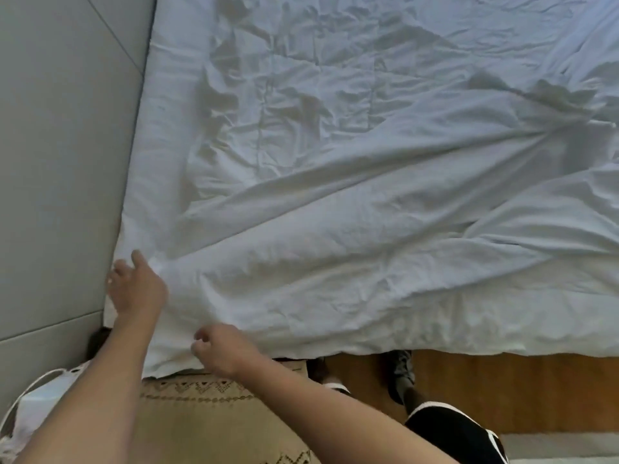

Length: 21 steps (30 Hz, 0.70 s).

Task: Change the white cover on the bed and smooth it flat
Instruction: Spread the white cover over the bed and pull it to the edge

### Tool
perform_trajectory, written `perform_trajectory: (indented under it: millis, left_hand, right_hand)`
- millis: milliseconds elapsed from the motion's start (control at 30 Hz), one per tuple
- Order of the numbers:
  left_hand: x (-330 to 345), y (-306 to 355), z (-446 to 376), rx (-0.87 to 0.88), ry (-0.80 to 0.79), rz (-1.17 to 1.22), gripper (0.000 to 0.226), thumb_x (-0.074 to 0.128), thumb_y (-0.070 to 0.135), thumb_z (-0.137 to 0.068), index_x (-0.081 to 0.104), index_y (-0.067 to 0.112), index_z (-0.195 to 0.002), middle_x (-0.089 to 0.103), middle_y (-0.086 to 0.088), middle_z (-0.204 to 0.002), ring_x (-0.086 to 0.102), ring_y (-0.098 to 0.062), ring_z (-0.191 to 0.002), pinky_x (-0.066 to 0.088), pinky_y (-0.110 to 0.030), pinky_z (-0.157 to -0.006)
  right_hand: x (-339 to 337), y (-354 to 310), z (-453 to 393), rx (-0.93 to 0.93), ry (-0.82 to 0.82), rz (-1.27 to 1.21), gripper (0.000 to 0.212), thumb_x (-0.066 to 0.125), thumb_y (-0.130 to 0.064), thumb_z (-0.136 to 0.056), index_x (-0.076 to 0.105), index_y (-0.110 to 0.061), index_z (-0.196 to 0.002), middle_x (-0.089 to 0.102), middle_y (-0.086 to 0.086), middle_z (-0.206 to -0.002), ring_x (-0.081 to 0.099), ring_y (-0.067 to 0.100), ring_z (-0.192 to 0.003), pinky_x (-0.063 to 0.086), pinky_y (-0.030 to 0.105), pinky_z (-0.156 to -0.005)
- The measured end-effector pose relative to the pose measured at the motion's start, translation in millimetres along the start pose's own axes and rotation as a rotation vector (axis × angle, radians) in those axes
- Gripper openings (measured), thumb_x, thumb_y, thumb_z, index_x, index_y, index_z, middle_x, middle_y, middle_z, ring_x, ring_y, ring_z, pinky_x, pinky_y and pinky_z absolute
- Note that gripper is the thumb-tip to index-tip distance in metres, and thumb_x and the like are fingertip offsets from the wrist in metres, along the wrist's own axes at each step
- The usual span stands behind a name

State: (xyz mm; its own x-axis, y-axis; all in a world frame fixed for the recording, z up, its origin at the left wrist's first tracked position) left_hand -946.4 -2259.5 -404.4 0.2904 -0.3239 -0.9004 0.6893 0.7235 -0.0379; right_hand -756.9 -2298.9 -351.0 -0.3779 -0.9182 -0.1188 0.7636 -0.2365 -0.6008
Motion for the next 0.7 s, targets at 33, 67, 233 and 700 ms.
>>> perform_trajectory:
  millis: [33,67,233,700]
  left_hand:
    - [6,18,8,0.062,0.014,0.008,0.054,0.056,-0.002,-0.083,0.039,-0.007,-0.134,0.038,-0.038,-0.131,0.041,-0.052,-0.115,0.037,-0.057,-0.093]
    - [10,38,16,0.135,0.029,0.014,0.054,0.055,-0.001,-0.084,0.039,-0.009,-0.135,0.038,-0.038,-0.134,0.041,-0.052,-0.116,0.037,-0.057,-0.094]
    - [39,139,82,0.513,-0.114,-0.069,0.041,0.044,0.008,-0.092,0.046,0.006,-0.133,0.042,-0.024,-0.135,0.046,-0.042,-0.116,0.04,-0.048,-0.095]
    - [-3,333,193,0.705,-0.134,-0.409,0.044,0.042,0.018,-0.098,0.041,0.009,-0.141,0.046,-0.015,-0.135,0.049,-0.032,-0.116,0.045,-0.04,-0.084]
  right_hand:
    - [-17,22,0,0.039,0.049,0.019,0.04,0.041,-0.023,-0.1,0.05,-0.007,-0.135,0.054,0.013,-0.136,0.051,0.031,-0.122,0.043,0.037,-0.098]
    - [-34,43,2,0.069,0.102,0.039,0.039,0.04,-0.022,-0.1,0.051,-0.007,-0.134,0.056,0.011,-0.133,0.052,0.03,-0.12,0.043,0.035,-0.096]
    - [-96,136,34,0.249,0.304,-0.001,0.035,0.039,-0.019,-0.098,0.056,-0.009,-0.127,0.062,0.009,-0.124,0.057,0.025,-0.112,0.046,0.034,-0.09]
    - [-229,325,182,0.358,0.484,-0.377,0.034,0.039,-0.025,-0.101,0.054,-0.014,-0.129,0.057,0.006,-0.128,0.054,0.023,-0.113,0.046,0.033,-0.091]
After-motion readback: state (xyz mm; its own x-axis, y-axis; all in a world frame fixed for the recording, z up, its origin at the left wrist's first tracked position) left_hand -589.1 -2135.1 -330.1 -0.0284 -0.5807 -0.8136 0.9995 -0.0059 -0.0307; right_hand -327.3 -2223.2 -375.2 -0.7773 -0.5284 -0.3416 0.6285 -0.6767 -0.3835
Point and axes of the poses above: each hand's wrist, its own z-axis away from the middle knuckle, its own x-axis out of the palm, y = z × x, the point moved 7 cm from there along -z, towards the middle knuckle
